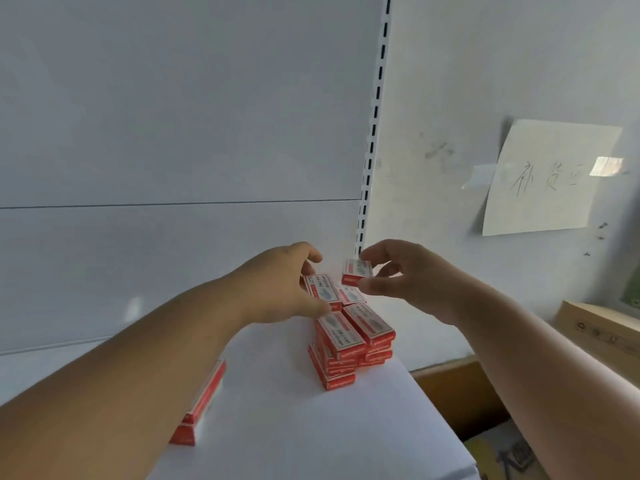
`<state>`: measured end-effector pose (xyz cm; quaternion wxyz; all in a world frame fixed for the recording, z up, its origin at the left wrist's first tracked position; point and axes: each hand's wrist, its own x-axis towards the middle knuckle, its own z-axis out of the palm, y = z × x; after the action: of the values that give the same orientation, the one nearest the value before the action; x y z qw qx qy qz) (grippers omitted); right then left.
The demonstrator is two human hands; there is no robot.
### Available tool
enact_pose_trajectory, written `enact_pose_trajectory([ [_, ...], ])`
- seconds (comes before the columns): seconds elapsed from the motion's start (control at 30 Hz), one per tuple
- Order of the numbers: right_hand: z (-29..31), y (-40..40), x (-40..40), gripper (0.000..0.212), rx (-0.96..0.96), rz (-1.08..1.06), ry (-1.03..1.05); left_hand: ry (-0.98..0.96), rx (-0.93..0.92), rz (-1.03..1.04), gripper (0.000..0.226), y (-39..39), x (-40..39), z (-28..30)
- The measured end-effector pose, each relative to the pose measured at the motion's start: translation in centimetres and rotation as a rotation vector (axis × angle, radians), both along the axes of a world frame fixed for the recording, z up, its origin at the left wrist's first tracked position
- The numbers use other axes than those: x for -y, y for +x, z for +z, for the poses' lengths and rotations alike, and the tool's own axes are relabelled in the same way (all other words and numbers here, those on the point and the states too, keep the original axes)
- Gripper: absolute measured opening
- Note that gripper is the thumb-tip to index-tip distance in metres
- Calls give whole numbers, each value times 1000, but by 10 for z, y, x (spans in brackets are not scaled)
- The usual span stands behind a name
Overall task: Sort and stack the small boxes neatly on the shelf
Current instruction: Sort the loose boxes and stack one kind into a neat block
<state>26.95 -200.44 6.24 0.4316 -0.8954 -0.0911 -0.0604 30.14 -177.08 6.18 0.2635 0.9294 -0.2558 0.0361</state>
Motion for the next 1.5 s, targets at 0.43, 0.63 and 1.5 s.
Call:
enact_pose_trajectory([
  [0.43, -23, 56, 11, 36, -137, 205, -168, -37, -115, 165, 77, 19, 22, -20],
  [0.63, -14, 46, 1, 32, -70, 166, -236, -26, -63, 219, 75, -2, 4, -13],
  [1.5, -25, -61, -218, 68, -82, 148, -694, 67, -61, 91, 45, -107, -208, -44],
])
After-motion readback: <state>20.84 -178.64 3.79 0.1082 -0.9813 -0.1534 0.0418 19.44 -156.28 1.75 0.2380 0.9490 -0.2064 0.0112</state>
